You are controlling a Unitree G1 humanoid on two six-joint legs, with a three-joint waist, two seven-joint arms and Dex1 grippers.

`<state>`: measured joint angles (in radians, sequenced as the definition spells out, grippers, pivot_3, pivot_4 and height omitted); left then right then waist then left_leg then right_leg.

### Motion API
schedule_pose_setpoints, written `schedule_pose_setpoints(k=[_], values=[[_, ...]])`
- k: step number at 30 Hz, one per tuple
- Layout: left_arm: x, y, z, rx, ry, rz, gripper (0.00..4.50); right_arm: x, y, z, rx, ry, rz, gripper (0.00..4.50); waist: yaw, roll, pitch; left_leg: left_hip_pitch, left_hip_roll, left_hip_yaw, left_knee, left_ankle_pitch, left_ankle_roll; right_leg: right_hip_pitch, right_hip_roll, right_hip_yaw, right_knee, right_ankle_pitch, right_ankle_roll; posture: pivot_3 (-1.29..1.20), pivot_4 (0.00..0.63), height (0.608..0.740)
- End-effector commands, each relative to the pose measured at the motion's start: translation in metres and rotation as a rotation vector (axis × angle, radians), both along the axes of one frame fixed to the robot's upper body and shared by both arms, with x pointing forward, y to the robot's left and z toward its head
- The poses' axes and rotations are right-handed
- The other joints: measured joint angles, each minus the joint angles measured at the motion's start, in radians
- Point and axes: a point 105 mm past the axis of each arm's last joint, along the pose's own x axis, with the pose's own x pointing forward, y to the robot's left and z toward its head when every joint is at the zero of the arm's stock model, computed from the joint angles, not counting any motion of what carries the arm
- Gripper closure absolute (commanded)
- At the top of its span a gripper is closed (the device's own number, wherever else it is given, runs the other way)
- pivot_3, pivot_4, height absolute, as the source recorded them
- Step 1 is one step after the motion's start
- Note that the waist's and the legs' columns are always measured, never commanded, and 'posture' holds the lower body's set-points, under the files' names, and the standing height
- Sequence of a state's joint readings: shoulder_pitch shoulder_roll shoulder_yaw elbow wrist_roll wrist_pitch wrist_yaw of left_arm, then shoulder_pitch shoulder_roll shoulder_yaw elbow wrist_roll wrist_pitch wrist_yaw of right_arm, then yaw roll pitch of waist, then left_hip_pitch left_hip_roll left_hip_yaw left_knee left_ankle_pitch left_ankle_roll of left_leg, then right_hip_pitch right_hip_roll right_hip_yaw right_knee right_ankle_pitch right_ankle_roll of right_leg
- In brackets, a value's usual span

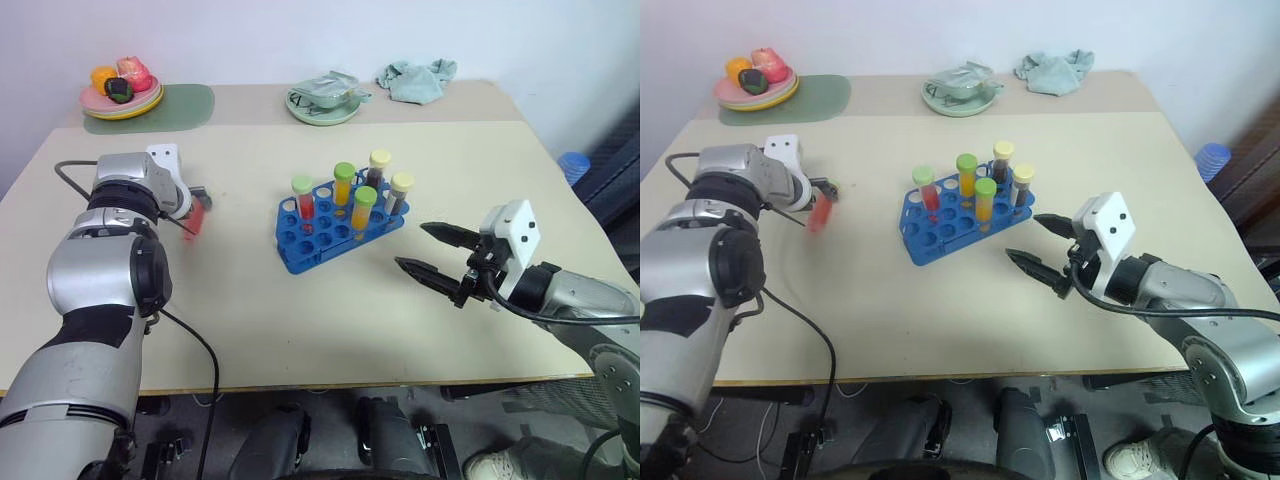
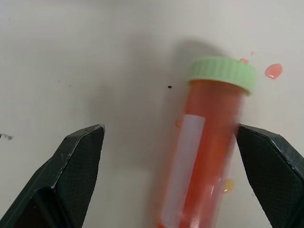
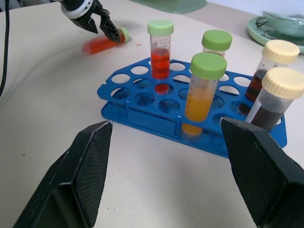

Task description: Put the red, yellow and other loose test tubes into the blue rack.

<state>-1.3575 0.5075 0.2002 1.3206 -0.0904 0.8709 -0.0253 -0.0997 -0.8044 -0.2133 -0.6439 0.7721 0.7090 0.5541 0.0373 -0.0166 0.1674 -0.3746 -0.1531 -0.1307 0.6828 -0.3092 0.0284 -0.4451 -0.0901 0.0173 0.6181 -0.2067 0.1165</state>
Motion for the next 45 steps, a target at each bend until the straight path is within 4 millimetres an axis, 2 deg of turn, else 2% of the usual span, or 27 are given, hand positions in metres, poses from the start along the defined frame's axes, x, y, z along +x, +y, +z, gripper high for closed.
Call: schedule_pose_setpoints(k=[1, 3, 4, 8, 9, 14, 17, 20, 21, 22, 24, 26, 28, 30, 34, 37, 42, 45], values=[[0.003, 0.001, 0.007, 0.001, -0.032, 0.007, 0.29, -0.003, 0.002, 0.013, 0.004, -0.047, 0.008, 0.79, 0.000, 0.000, 0.000, 0.000, 0.000, 0.000, 0.000, 0.000, 0.000, 0.000, 0.000, 0.000, 0.000, 0.000, 0.000, 0.00, 0.150, 0.740], [0.004, -0.004, 0.005, -0.001, -0.027, -0.006, 0.85, -0.003, 0.001, 0.014, 0.003, -0.045, 0.008, 0.79, 0.000, 0.000, 0.000, 0.000, 0.000, 0.000, 0.000, 0.000, 0.000, 0.000, 0.000, 0.000, 0.000, 0.000, 0.000, 0.00, 0.150, 0.740], [0.004, -0.006, 0.003, 0.001, -0.022, -0.014, 1.28, -0.003, 0.001, 0.014, 0.001, -0.045, 0.008, 0.79, 0.000, 0.000, 0.000, 0.000, 0.000, 0.000, 0.000, 0.000, 0.000, 0.000, 0.000, 0.000, 0.000, 0.000, 0.000, 0.00, 0.150, 0.740], [0.004, -0.009, 0.002, -0.001, -0.014, -0.026, 3.40, -0.003, 0.001, 0.015, -0.004, -0.043, 0.007, 0.79, -0.001, 0.000, 0.000, 0.000, 0.000, 0.000, 0.000, 0.000, 0.000, 0.000, 0.000, 0.000, 0.000, 0.000, 0.000, 0.00, 0.150, 0.740], [0.004, -0.009, 0.002, -0.002, -0.013, -0.028, 3.71, -0.004, 0.001, 0.015, -0.005, -0.043, 0.006, 0.79, -0.001, 0.000, 0.000, 0.000, 0.000, 0.000, 0.000, 0.000, 0.000, 0.000, 0.000, 0.000, 0.000, 0.000, 0.000, 0.00, 0.150, 0.740], [0.003, -0.011, 0.007, -0.032, -0.009, -0.050, 3.75, -0.005, 0.000, 0.014, -0.008, -0.041, 0.003, 0.79, -0.001, 0.000, 0.000, 0.000, 0.000, 0.000, 0.000, 0.000, 0.000, 0.000, -0.001, 0.000, 0.000, 0.000, 0.000, 0.00, 0.150, 0.740], [0.008, -0.018, 0.017, -0.052, -0.053, -0.115, 3.75, -0.005, 0.000, 0.014, -0.008, -0.041, 0.002, 0.79, -0.001, 0.000, 0.000, 0.000, 0.000, 0.000, 0.000, 0.000, 0.000, 0.000, -0.001, 0.000, 0.000, 0.000, 0.000, 0.00, 0.150, 0.740], [0.027, -0.042, 0.082, -0.081, -0.461, -0.371, 3.75, -0.005, -0.001, 0.014, -0.008, -0.043, -0.005, 0.79, -0.001, 0.000, 0.000, 0.000, 0.000, 0.000, 0.000, 0.000, 0.000, 0.000, -0.002, 0.000, 0.000, 0.000, 0.000, 0.00, 0.150, 0.740], [0.017, -0.057, 0.102, -0.167, -0.614, -0.492, 3.75, -0.005, -0.001, 0.014, -0.006, -0.043, -0.006, 0.79, -0.002, 0.000, 0.000, -0.001, 0.000, 0.000, 0.000, 0.000, 0.000, -0.001, -0.002, 0.000, 0.001, 0.000, 0.000, 0.00, 0.150, 0.740], [0.005, -0.066, 0.113, -0.221, -0.705, -0.572, 3.75, -0.004, -0.001, 0.013, -0.005, -0.043, -0.007, 0.79, -0.005, 0.000, 0.000, -0.002, 0.000, 0.000, 0.000, 0.000, 0.000, -0.001, -0.003, 0.000, 0.001, 0.000, 0.000, 0.00, 0.150, 0.740], [-0.031, -0.083, 0.118, -0.268, -0.787, -0.757, 3.75, -0.003, 0.000, 0.013, 0.002, -0.042, -0.006, 0.79, -0.016, 0.000, 0.000, -0.002, 0.000, 0.000, -0.001, 0.000, 0.001, -0.002, -0.003, 0.001, 0.001, 0.000, 0.000, 0.00, 0.150, 0.740], [-0.064, -0.092, 0.122, -0.311, -0.902, -0.857, 3.75, -0.003, 0.001, 0.013, 0.014, -0.041, -0.008, 0.79, -0.028, 0.001, 0.000, -0.002, 0.000, 0.000, -0.001, -0.001, 0.002, -0.001, -0.004, 0.000, 0.000, 0.000, 0.000, 0.00, 0.150, 0.740], [-0.089, -0.097, 0.120, -0.358, -0.955, -0.938, 3.75, -0.003, 0.001, 0.012, 0.022, -0.039, -0.014, 0.79, -0.030, 0.001, 0.000, -0.001, 0.000, 0.001, 0.000, -0.001, 0.002, 0.000, -0.004, 0.000, -0.002, 0.000, 0.000, 0.00, 0.150, 0.740], [-0.108, -0.105, 0.107, -0.329, -0.932, -1.067, 3.75, -0.003, 0.000, 0.010, 0.027, -0.036, -0.022, 0.79, -0.028, 0.001, 0.000, 0.001, 0.001, 0.001, 0.000, 0.000, 0.001, 0.001, -0.003, 0.001, -0.001, 0.000, 0.000, 0.00, 0.150, 0.740], [-0.122, -0.118, 0.089, -0.259, -0.972, -1.235, 3.75, -0.006, -0.002, 0.005, 0.024, -0.027, -0.047, 0.79, -0.018, 0.002, -0.001, 0.002, 0.002, 0.001, 0.000, 0.001, -0.002, 0.002, -0.001, 0.001, 0.001, 0.001, -0.003, 0.00, 0.150, 0.740], [-0.123, -0.130, 0.080, -0.266, -1.015, -1.318, 3.75, -0.011, -0.006, 0.003, 0.022, -0.027, -0.071, 0.79, -0.003, 0.002, -0.001, 0.002, 0.002, 0.001, 0.000, 0.001, -0.001, 0.002, -0.002, 0.000, -0.001, 0.001, -0.003, 0.00, 0.150, 0.740], [-0.112, -0.144, 0.076, -0.329, -1.104, -1.298, 3.75, -0.018, -0.011, 0.001, 0.014, -0.034, -0.115, 0.79, 0.003, 0.002, -0.001, 0.001, 0.002, 0.001, 0.000, 0.000, 0.000, 0.002, -0.001, 0.000, -0.003, 0.001, -0.003, 0.00, 0.150, 0.740], [-0.101, -0.157, 0.066, -0.382, -1.123, -1.282, 3.75, -0.024, -0.013, 0.000, 0.014, -0.038, -0.142, 0.79, 0.004, 0.003, -0.001, 0.001, 0.002, 0.001, 0.000, 0.000, 0.000, 0.002, -0.001, 0.000, -0.003, 0.001, -0.003, 0.00, 0.150, 0.740]])
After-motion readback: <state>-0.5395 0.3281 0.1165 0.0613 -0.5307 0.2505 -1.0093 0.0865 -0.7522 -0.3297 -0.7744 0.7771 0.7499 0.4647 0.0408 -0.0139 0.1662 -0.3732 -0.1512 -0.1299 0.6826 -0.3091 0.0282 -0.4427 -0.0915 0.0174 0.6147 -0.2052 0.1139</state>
